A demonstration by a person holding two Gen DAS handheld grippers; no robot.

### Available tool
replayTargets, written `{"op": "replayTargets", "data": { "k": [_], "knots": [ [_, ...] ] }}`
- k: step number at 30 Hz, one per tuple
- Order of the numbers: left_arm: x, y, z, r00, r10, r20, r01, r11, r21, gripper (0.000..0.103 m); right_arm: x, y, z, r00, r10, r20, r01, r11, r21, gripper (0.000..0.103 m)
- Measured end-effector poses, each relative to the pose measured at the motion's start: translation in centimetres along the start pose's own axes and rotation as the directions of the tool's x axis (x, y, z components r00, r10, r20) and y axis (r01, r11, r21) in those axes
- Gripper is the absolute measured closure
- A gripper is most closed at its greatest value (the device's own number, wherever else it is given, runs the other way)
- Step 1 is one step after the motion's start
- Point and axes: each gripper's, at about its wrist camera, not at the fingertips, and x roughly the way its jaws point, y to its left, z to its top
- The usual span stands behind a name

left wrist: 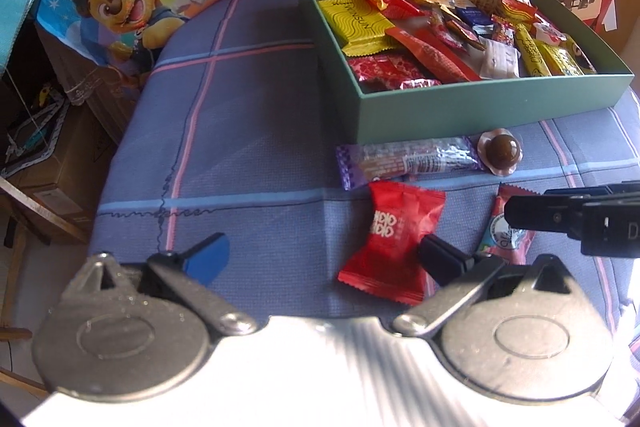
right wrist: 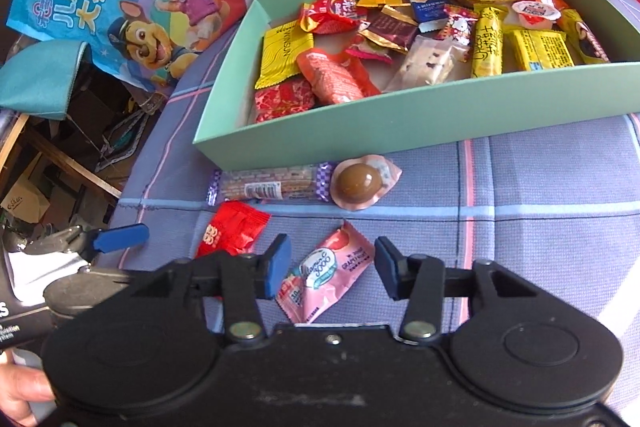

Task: Organize snacks
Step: 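Grasp the red square candy with the left gripper while the right grasps the pink candy packet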

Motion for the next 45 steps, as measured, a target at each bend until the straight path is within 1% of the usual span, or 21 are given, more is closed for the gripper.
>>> {"op": "replayTargets", "data": {
  "k": [3, 5, 7, 9, 12, 13, 14, 16, 18, 22, 24, 25, 27, 29, 31, 33, 35, 36, 37, 40, 45],
  "knots": [
    [-0.3, 0.8, -0.2, 1.000, -0.006, 0.015, 0.006, 1.000, 0.001, 0.000, 0.5, 1.1, -0.2, 1.000, -0.001, -0.011, 0.000, 0.998, -0.057, 0.072],
    [-0.3, 1.0, -0.1, 1.000, -0.013, 0.017, 0.013, 1.000, 0.011, 0.000, 0.7, 1.2, -0.1, 1.000, -0.014, -0.005, 0.014, 0.997, -0.075, 0.073],
    [-0.2, 0.7, 0.1, 0.999, -0.051, 0.011, 0.051, 0.998, 0.033, 0.000, 0.7, 0.8, 0.3, 1.000, -0.013, -0.006, 0.012, 0.998, -0.058, 0.073],
    [0.0, -0.2, 0.3, 0.996, -0.090, 0.008, 0.089, 0.994, 0.070, 0.006, 0.3, 0.0, 0.5, 1.000, -0.016, 0.001, 0.017, 0.999, -0.035, 0.073],
    [0.8, -1.8, 0.5, 0.991, -0.130, -0.032, 0.133, 0.984, 0.120, 0.042, -0.1, -0.7, 0.6, 1.000, -0.012, -0.002, 0.012, 1.000, -0.005, 0.073],
    [0.6, -2.4, 0.4, 0.993, -0.113, -0.018, 0.114, 0.983, 0.145, 0.057, -0.2, -0.7, 0.6, 1.000, -0.007, -0.008, 0.007, 1.000, 0.000, 0.072],
    [0.5, -2.9, 0.2, 0.994, -0.111, -0.008, 0.111, 0.979, 0.173, 0.068, -0.3, -0.7, 0.4, 1.000, 0.001, -0.018, -0.001, 1.000, 0.006, 0.072],
    [0.4, -2.7, 0.2, 0.992, -0.125, -0.012, 0.126, 0.981, 0.147, 0.069, -0.3, -0.6, -0.1, 0.999, 0.023, -0.049, -0.023, 1.000, 0.013, 0.072],
    [0.2, -1.5, 0.0, 0.988, -0.156, -0.014, 0.157, 0.984, 0.081, 0.069, -0.2, 0.0, -0.6, 0.996, 0.044, -0.079, -0.044, 0.999, 0.006, 0.072],
    [-0.3, 1.3, -0.8, 0.979, -0.205, -0.018, 0.205, 0.979, -0.017, 0.069, 0.9, 1.6, -0.8, 0.994, 0.033, -0.101, -0.037, 0.999, -0.037, 0.070],
    [-0.7, 2.9, -1.3, 0.983, -0.184, -0.012, 0.183, 0.981, -0.059, 0.069, 1.6, 2.6, -0.6, 0.996, 0.010, -0.088, -0.017, 0.997, -0.071, 0.069],
    [-0.8, 3.6, -1.6, 0.984, -0.176, -0.010, 0.175, 0.981, -0.081, 0.069, 1.9, 3.0, -0.6, 0.997, 0.007, -0.081, -0.013, 0.997, -0.080, 0.063],
    [-1.0, 5.0, -1.9, 0.984, -0.177, -0.011, 0.174, 0.976, -0.130, 0.069, 2.4, 4.3, -0.7, 0.999, -0.018, -0.048, 0.012, 0.991, -0.130, 0.059],
    [-1.2, 5.8, -2.3, 0.985, -0.171, -0.012, 0.167, 0.974, -0.153, 0.069, 2.8, 5.5, -0.9, 0.999, -0.044, -0.026, 0.039, 0.982, -0.187, 0.054],
    [-1.3, 6.2, -2.5, 0.987, -0.162, -0.008, 0.158, 0.974, -0.162, 0.069, 3.2, 6.6, -1.4, 0.998, -0.068, -0.004, 0.065, 0.965, -0.254, 0.045],
    [-1.3, 6.4, -2.6, 0.986, -0.165, -0.005, 0.162, 0.971, -0.176, 0.069, 3.9, 8.4, -2.6, 0.992, -0.121, 0.037, 0.126, 0.911, -0.394, 0.044],
    [-1.2, 6.4, -2.6, 0.987, -0.163, -0.004, 0.160, 0.970, -0.182, 0.069, 3.9, 9.0, -3.4, 0.990, -0.127, 0.065, 0.143, 0.871, -0.470, 0.052],
    [-1.3, 6.3, -2.7, 0.987, -0.159, -0.003, 0.156, 0.971, -0.182, 0.069, 3.7, 9.0, -3.3, 0.992, -0.116, 0.054, 0.128, 0.871, -0.474, 0.065],
    [-1.3, 6.2, -2.6, 0.988, -0.157, -0.004, 0.153, 0.972, -0.180, 0.069, 3.6, 8.8, -3.0, 0.993, -0.110, 0.040, 0.116, 0.874, -0.472, 0.073],
    [-1.5, 5.7, -2.5, 0.987, -0.163, -0.008, 0.159, 0.972, -0.173, 0.070, 2.5, 7.5, -2.4, 0.995, -0.093, 0.021, 0.093, 0.894, -0.437, 0.079],
    [-2.5, 4.0, -2.0, 0.984, -0.178, 0.007, 0.178, 0.974, -0.141, 0.070, -0.1, 4.5, -1.6, 0.998, -0.051, 0.039, 0.061, 0.943, -0.326, 0.084]
  ]
}}
